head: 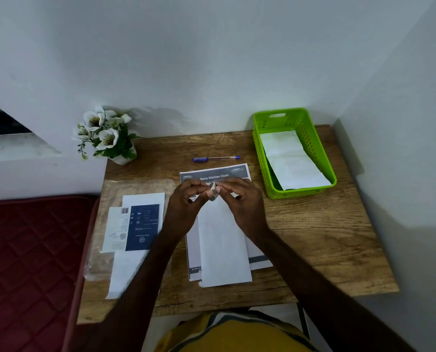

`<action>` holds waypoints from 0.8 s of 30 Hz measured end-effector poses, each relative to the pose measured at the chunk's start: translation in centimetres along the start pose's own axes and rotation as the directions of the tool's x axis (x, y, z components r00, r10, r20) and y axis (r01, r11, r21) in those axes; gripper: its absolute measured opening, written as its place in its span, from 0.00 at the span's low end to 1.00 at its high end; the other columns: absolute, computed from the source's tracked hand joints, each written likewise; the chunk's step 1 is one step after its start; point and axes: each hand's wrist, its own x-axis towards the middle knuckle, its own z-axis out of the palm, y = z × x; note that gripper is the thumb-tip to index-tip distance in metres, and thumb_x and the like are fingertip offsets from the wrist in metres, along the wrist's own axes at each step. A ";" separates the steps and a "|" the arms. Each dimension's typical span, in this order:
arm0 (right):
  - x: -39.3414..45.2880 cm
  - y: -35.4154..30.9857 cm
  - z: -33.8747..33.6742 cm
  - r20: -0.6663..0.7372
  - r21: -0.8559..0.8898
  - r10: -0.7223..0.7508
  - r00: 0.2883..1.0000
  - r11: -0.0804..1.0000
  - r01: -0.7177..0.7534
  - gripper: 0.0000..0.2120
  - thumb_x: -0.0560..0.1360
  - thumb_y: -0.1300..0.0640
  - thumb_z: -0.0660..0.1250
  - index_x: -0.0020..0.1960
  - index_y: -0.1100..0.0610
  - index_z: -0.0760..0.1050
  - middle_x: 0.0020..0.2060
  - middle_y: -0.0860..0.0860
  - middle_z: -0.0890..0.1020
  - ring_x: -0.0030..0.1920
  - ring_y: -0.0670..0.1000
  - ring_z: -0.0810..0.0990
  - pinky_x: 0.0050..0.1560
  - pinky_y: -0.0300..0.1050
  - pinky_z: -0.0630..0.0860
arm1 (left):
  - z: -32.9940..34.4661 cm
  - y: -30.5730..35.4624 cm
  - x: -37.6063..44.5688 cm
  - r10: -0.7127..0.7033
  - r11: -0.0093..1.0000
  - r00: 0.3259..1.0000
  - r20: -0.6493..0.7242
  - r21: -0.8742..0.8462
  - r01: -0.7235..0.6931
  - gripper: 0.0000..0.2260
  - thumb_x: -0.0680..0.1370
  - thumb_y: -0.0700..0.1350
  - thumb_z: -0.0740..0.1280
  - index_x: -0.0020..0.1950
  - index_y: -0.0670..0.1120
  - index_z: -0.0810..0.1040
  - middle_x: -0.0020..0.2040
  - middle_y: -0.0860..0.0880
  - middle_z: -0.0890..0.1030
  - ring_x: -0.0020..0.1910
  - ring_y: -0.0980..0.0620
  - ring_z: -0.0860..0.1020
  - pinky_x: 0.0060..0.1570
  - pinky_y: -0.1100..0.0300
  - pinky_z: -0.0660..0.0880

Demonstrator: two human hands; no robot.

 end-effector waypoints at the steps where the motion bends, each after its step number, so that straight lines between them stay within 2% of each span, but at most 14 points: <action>1: -0.2 0.0 0.1 -0.012 -0.023 -0.010 1.000 1.000 0.009 0.11 0.78 0.53 0.72 0.56 0.58 0.85 0.52 0.50 0.87 0.55 0.48 0.83 0.54 0.54 0.80 | 0.0 0.0 -0.1 -0.007 1.000 1.000 -0.003 0.004 0.007 0.10 0.80 0.47 0.71 0.57 0.44 0.84 0.55 0.60 0.80 0.56 0.73 0.74 0.50 0.78 0.71; 3: -0.6 0.0 0.3 -0.043 -0.083 -0.048 0.998 0.996 0.044 0.11 0.79 0.54 0.72 0.56 0.59 0.85 0.52 0.51 0.87 0.55 0.48 0.83 0.55 0.50 0.80 | 0.1 0.0 -0.2 -0.010 0.999 1.000 -0.006 0.036 0.010 0.10 0.80 0.49 0.70 0.58 0.46 0.85 0.56 0.61 0.80 0.55 0.75 0.73 0.52 0.80 0.68; 6: -0.9 0.1 0.5 -0.076 -0.134 -0.054 0.996 0.990 0.043 0.12 0.79 0.53 0.71 0.56 0.60 0.85 0.51 0.52 0.87 0.56 0.47 0.83 0.57 0.46 0.80 | 0.2 0.2 -0.5 -0.016 0.996 1.000 -0.010 0.088 0.017 0.10 0.81 0.49 0.70 0.58 0.47 0.85 0.57 0.58 0.81 0.54 0.77 0.73 0.52 0.84 0.63; 11: -0.8 -0.3 0.3 -0.094 -0.174 -0.009 0.996 0.985 -0.008 0.11 0.79 0.53 0.71 0.55 0.59 0.85 0.50 0.52 0.87 0.54 0.48 0.83 0.52 0.48 0.82 | 0.3 0.3 -0.6 -0.009 0.994 1.000 0.005 0.110 0.009 0.09 0.81 0.50 0.69 0.56 0.48 0.85 0.58 0.54 0.84 0.52 0.68 0.76 0.54 0.81 0.64; 13: -0.6 -0.4 0.0 -0.062 -0.136 0.009 0.998 0.991 -0.017 0.12 0.79 0.51 0.71 0.55 0.58 0.85 0.50 0.50 0.87 0.53 0.47 0.82 0.50 0.49 0.82 | 0.3 0.4 -0.7 -0.011 0.995 1.000 -0.001 0.104 0.011 0.10 0.80 0.51 0.69 0.56 0.49 0.86 0.59 0.53 0.84 0.55 0.62 0.76 0.56 0.77 0.63; 15: -0.3 -0.5 -0.3 -0.029 -0.083 0.044 0.999 0.995 -0.047 0.14 0.78 0.48 0.71 0.56 0.57 0.85 0.51 0.49 0.87 0.54 0.45 0.81 0.48 0.47 0.82 | 0.2 0.5 -0.7 -0.018 0.995 1.000 -0.002 0.095 0.018 0.11 0.80 0.53 0.69 0.57 0.50 0.86 0.60 0.54 0.84 0.58 0.60 0.76 0.57 0.75 0.64; 21: 0.2 -0.7 -0.5 -0.003 -0.061 0.041 0.999 0.997 -0.041 0.10 0.78 0.53 0.73 0.55 0.59 0.85 0.51 0.51 0.86 0.54 0.49 0.82 0.51 0.45 0.81 | 0.2 0.6 -0.5 -0.043 0.995 0.999 0.011 0.088 0.042 0.12 0.80 0.53 0.69 0.58 0.49 0.85 0.59 0.56 0.82 0.57 0.63 0.75 0.55 0.78 0.65; 24: 0.1 -0.9 -0.4 -0.037 -0.102 0.039 0.999 0.994 -0.043 0.09 0.78 0.55 0.72 0.53 0.60 0.85 0.49 0.52 0.87 0.52 0.47 0.82 0.51 0.39 0.77 | 0.3 0.8 -0.6 -0.023 0.997 1.000 0.013 0.077 0.022 0.09 0.80 0.51 0.70 0.56 0.49 0.85 0.56 0.58 0.82 0.54 0.72 0.75 0.54 0.81 0.65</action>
